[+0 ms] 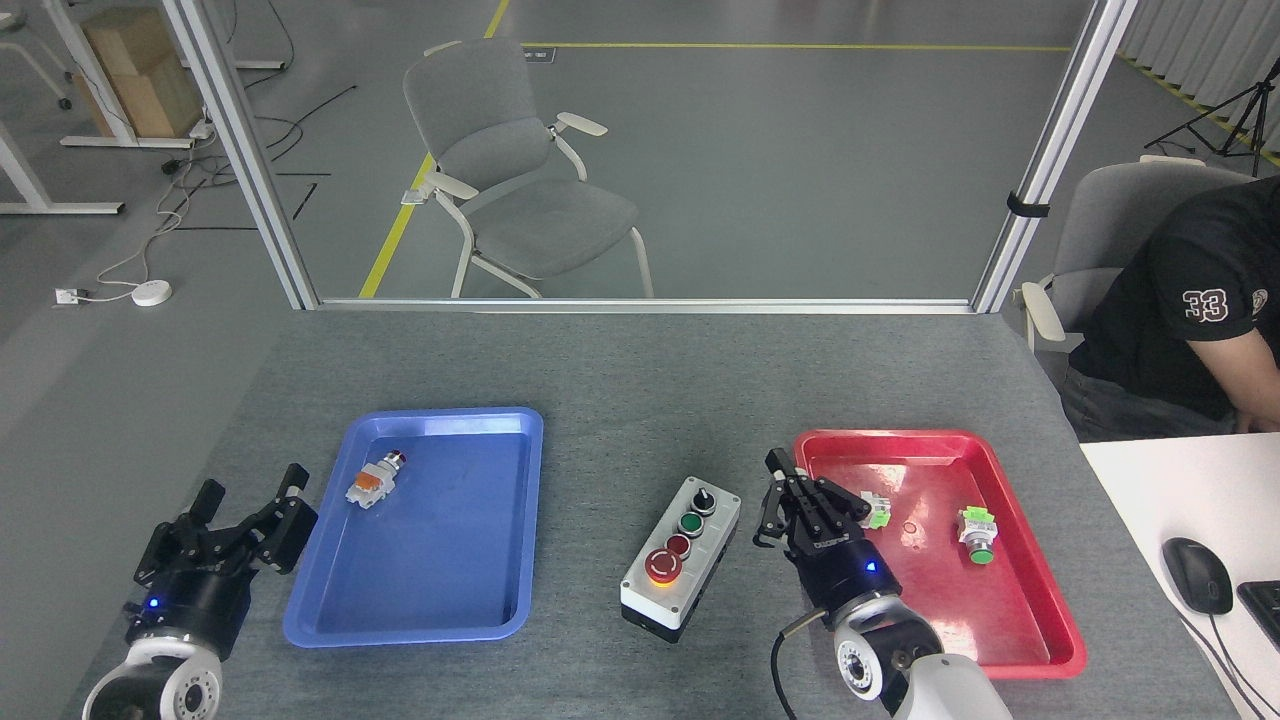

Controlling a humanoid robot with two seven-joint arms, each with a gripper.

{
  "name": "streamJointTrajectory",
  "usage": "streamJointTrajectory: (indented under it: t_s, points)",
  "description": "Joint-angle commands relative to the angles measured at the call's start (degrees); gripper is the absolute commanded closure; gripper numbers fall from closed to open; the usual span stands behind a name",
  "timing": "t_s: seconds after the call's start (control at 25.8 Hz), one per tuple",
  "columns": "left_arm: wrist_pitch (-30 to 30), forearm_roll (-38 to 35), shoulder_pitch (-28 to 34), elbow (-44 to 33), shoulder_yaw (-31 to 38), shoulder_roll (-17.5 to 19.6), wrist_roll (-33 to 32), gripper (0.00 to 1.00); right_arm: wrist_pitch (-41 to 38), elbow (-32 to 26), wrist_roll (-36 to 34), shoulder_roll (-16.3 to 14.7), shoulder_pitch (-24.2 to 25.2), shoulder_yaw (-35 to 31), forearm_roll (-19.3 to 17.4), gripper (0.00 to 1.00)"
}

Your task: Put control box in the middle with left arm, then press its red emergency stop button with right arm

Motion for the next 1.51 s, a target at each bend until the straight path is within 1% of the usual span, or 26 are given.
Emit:
streamJointTrajectory:
  t_s: [0.0,0.19,0.31,0.35,0.5,0.62,0.77,0.97,1.12,1.24,1.32,1.39,1.47]
  points:
    - [1.8,0.0,-1.8,1.8,0.4,0.4,0.0,0.01,-4.2,0.8,7.5,-0.1,0.2,2.3,0.2,1.0]
    - [1.8,-0.3,-2.0,3.6,0.3,0.4,-0.1,0.01,-6.6,1.4,7.9,0.4,0.4,2.8,0.0,1.0]
    - [1.4,-0.3,-2.3,5.3,0.3,0.4,0.0,0.01,-9.5,2.1,7.9,1.1,0.5,3.1,-0.1,1.0]
    - [1.4,0.0,-2.5,5.6,0.3,-0.2,0.1,0.01,-10.3,2.1,7.8,1.1,0.5,3.1,-0.1,1.0]
    - [1.3,-0.2,-1.6,5.4,0.1,-0.4,0.1,0.01,-10.9,2.2,7.7,1.5,0.4,3.3,-0.2,1.0]
    - [1.3,-0.3,-1.6,5.3,0.1,-0.1,0.0,0.01,-10.9,2.4,7.7,3.1,0.2,3.4,0.0,1.0]
    - [1.4,-0.5,-1.5,6.0,0.0,-0.1,0.0,0.01,-10.8,5.2,7.7,4.7,-0.5,4.9,0.2,1.0]
    - [1.5,-1.5,-1.5,6.0,0.0,0.0,0.1,0.01,-10.9,7.3,7.7,5.2,-0.4,5.0,0.6,1.0]
    - [1.7,-3.5,-1.3,6.9,0.0,-0.3,0.3,0.01,-10.8,8.8,7.7,5.0,-0.4,5.3,0.8,1.0]
    - [1.7,-4.5,-0.9,8.6,-0.1,-0.6,3.5,0.01,-10.8,11.5,7.7,5.0,-0.5,5.3,0.8,1.0]
    - [1.6,-4.7,-0.6,10.1,-0.5,-1.8,6.0,0.01,-10.8,12.2,7.7,5.0,-0.5,5.3,0.8,1.0]
    - [2.0,-5.0,-0.1,10.3,-1.2,-4.2,7.2,0.01,-10.8,12.2,7.8,4.9,-0.5,5.3,0.8,1.0]
    - [2.7,-5.8,0.5,10.4,-1.1,-4.8,7.7,0.01,-10.8,12.4,7.8,4.9,-0.4,5.4,0.8,1.0]
